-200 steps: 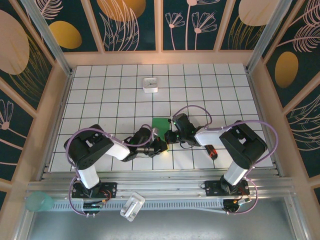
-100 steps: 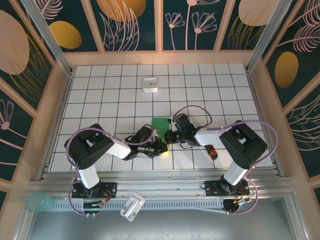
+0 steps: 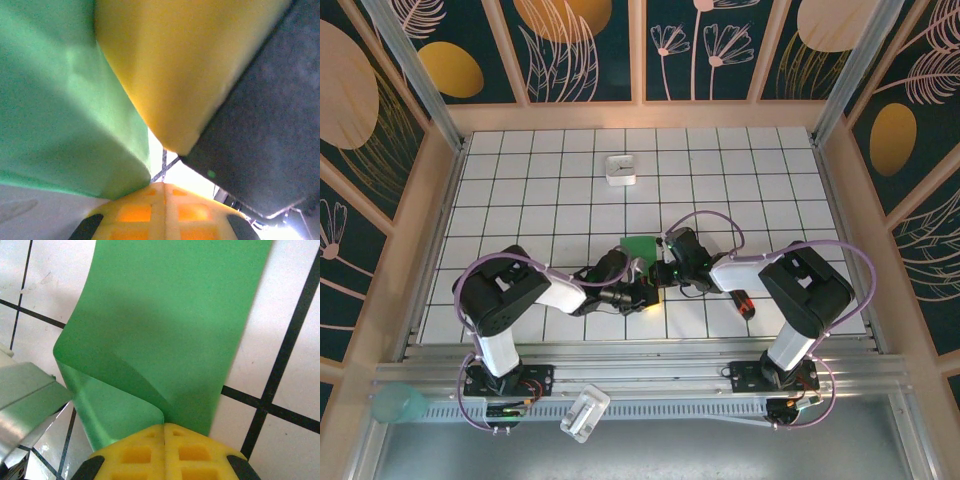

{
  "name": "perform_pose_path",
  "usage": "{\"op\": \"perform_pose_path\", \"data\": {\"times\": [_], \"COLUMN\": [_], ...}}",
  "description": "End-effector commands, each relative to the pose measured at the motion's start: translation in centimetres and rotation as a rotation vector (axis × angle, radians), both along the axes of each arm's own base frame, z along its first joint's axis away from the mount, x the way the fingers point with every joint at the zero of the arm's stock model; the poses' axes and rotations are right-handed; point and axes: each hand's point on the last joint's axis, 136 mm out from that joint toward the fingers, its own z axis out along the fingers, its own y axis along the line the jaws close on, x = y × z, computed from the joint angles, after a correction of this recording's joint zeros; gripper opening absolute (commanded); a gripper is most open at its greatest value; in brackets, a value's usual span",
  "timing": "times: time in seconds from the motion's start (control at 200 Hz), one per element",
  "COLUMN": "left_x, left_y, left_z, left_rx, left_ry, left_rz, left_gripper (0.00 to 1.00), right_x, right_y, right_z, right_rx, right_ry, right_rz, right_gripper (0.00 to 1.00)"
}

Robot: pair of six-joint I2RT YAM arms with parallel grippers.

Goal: Fold a paper plane with a square sheet of paper (pick it up from the middle)
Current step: Third fold the triangle at the center of the table.

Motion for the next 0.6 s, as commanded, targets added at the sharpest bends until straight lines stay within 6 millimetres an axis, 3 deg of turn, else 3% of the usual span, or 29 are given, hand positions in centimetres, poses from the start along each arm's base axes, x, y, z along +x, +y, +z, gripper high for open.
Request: {"op": "perform_pose_path", "data": {"times": [0.0, 0.16, 0.35, 0.595], "left_x": [-0.9, 0.9, 3.9, 6.6], "left_y": [0.3, 1.9, 4.1, 4.2], "left_z": [1.8, 3.9, 4.1, 4.4], "left_rx": [-0.046, -0.085, -0.08, -0.04], "left_ry": [-0.026, -0.089, -0.12, -0.174], "left_rz": [-0.034, 0.048, 0.152, 0.173], "left_gripper": [0.0, 0.0, 0.0, 0.0], "right_x": [-4.9, -4.8, -4.8, -4.5], "right_y": [-5.4, -5.4, -5.4, -5.1], "right_z": [-6.5, -6.5, -6.5, -6.2], "right_rx": [-0.24, -0.244, -0.243, -0.234], "right_ry": [0.216, 0.216, 0.215, 0.21], "right_rz": [-0.023, -0.02, -0.021, -0.019], "right_gripper": [0.0, 0.0, 0.0, 0.0]}}
